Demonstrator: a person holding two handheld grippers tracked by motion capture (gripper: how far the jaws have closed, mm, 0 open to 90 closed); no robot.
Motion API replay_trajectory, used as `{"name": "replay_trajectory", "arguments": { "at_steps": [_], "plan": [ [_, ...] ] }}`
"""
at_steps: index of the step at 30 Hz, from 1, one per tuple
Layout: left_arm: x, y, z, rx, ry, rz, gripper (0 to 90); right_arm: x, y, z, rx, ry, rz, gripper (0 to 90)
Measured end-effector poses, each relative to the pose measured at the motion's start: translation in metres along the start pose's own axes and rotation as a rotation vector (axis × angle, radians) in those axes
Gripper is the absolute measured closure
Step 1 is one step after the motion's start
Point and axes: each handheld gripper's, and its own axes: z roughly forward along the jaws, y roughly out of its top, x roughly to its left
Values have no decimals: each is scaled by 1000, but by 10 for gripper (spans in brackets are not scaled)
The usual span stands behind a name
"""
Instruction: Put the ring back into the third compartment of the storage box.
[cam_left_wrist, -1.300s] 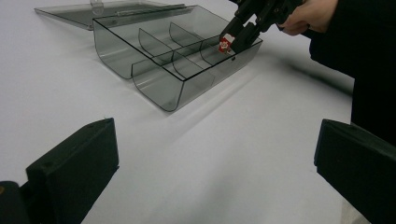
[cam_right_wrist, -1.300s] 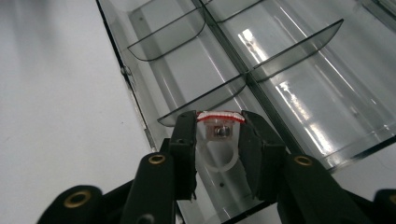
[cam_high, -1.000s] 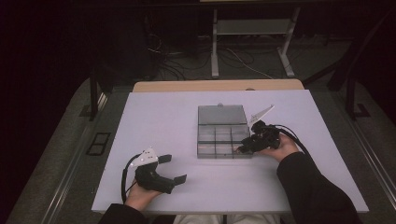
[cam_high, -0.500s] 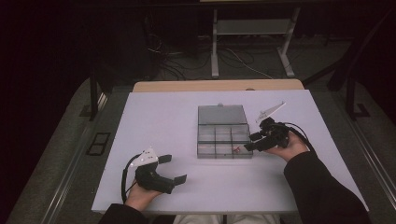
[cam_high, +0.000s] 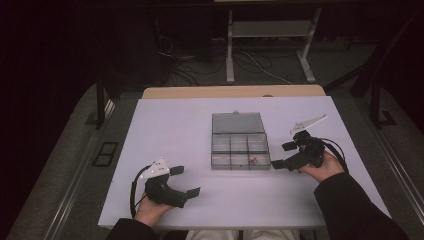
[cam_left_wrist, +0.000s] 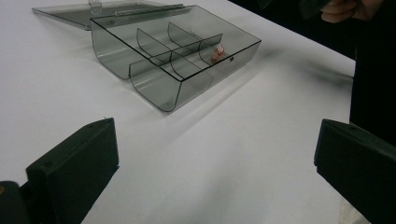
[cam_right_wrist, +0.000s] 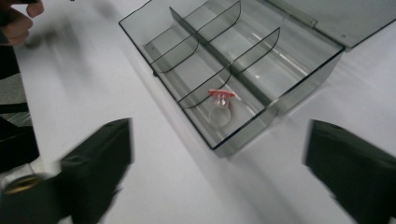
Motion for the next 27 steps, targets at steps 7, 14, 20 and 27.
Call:
{"name": "replay_trajectory", "arguments": {
  "at_steps": [7, 14, 20, 27],
  "plan": [
    [0, 0, 0, -2, 1, -3, 0, 11, -19, -14, -72, -27, 8, 3],
    [-1, 0, 0, -2, 2, -5, 0, 15, -39, -23, -121, -32, 21, 4],
    [-1, 0, 0, -2, 1, -4, 0, 13, -61, -24, -152, -42, 55, 4],
    [-1, 0, 1, 1, 1, 0, 0, 13, -83, -22, -170, -51, 86, 4]
  ]
}}
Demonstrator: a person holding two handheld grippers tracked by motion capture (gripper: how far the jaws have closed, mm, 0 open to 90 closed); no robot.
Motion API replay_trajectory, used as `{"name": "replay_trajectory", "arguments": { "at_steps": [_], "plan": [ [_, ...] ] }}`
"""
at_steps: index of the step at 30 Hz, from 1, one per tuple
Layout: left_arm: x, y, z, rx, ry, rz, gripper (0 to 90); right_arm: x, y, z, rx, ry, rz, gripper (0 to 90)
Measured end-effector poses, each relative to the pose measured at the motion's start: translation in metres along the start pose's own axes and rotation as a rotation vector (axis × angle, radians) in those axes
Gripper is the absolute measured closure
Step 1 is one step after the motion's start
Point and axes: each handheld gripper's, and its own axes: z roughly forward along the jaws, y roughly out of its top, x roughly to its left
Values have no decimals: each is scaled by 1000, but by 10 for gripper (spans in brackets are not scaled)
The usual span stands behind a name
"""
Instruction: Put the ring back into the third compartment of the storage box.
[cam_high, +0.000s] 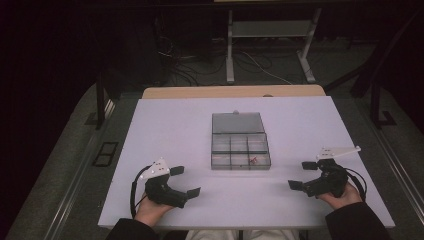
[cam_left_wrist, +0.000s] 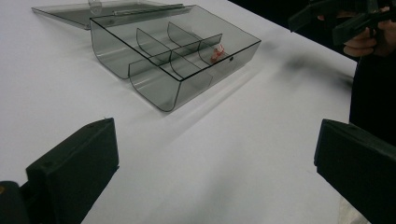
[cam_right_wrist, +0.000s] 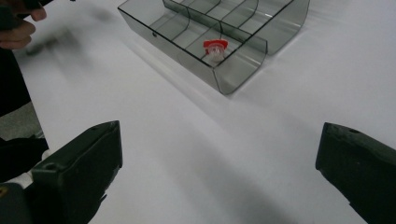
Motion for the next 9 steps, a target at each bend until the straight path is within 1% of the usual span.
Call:
{"name": "replay_trajectory", "arguments": {
  "at_steps": [2, 9],
  "plan": [
    [0, 0, 0, 1, -1, 1, 0, 1, -4, -1, 6, -8, 0, 4],
    [0, 0, 0, 2, -3, 2, 0, -1, -12, -2, -3, -21, 4, 4]
  ]
}}
